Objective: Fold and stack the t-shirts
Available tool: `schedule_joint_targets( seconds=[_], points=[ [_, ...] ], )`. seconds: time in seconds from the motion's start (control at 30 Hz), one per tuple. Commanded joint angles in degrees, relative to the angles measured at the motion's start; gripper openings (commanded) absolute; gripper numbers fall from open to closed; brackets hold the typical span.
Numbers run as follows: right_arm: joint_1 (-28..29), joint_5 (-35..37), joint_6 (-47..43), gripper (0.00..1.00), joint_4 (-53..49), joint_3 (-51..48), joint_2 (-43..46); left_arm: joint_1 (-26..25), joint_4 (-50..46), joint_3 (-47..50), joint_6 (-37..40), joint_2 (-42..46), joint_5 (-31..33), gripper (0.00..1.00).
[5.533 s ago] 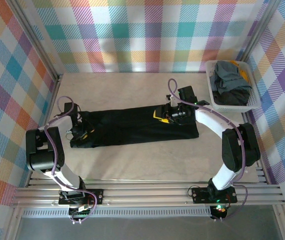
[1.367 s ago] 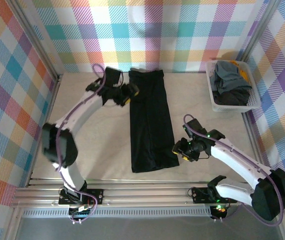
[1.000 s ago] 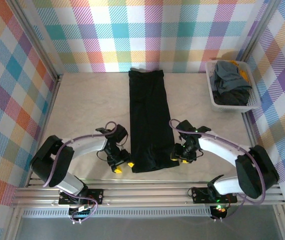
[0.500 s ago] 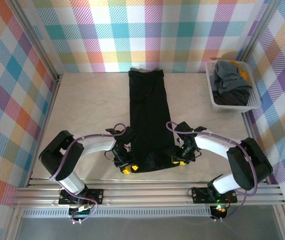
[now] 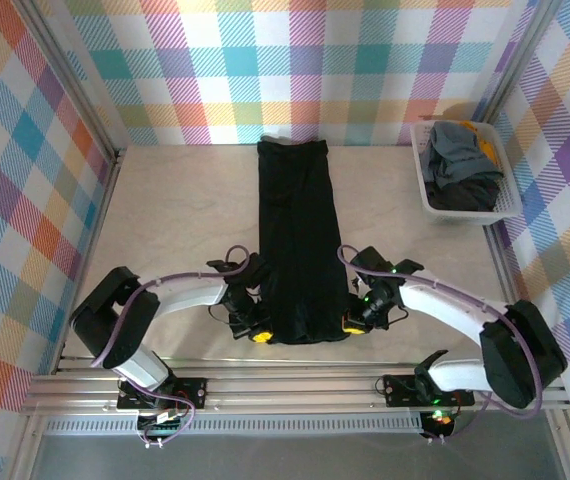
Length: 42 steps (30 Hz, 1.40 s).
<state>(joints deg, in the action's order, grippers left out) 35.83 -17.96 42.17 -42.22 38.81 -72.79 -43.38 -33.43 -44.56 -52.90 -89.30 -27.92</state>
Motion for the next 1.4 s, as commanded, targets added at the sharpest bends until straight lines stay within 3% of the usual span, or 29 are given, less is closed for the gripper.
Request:
schedule_joint_targets(
  seconds=[0.0,0.3,0.5,0.87,1.03,1.37],
  points=[
    [0.73,-3.79,3.69,0.0,-5.31,-0.4,2.52,-0.59,-2.85,1.34,0.95,4.9,-0.14,0.0],
    [-1.86,-1.68,2.13,0.0,-8.35,6.68,-0.7,1.7,-2.76,-2.5,-1.1,11.22,3.5,0.0],
    [-8.57,-2.75,0.89,0.0,-5.23,14.66,-5.75,8.69,-0.66,-7.05,-1.42,10.56,6.39,0.0],
    [-16.38,-1.18,-1.71,0.0,-1.45,38.89,-28.0,20.04,5.37,-24.72,1.21,-7.96,8.45,0.0],
    [-17.82,-0.72,-2.67,0.0,-2.92,49.1,-36.54,22.49,4.87,-32.64,3.37,-15.41,8.89,0.0],
    [-19.49,-1.29,-1.12,0.0,-1.65,56.46,-45.47,24.37,3.15,-44.96,6.18,-26.71,7.7,0.0]
  ],
)
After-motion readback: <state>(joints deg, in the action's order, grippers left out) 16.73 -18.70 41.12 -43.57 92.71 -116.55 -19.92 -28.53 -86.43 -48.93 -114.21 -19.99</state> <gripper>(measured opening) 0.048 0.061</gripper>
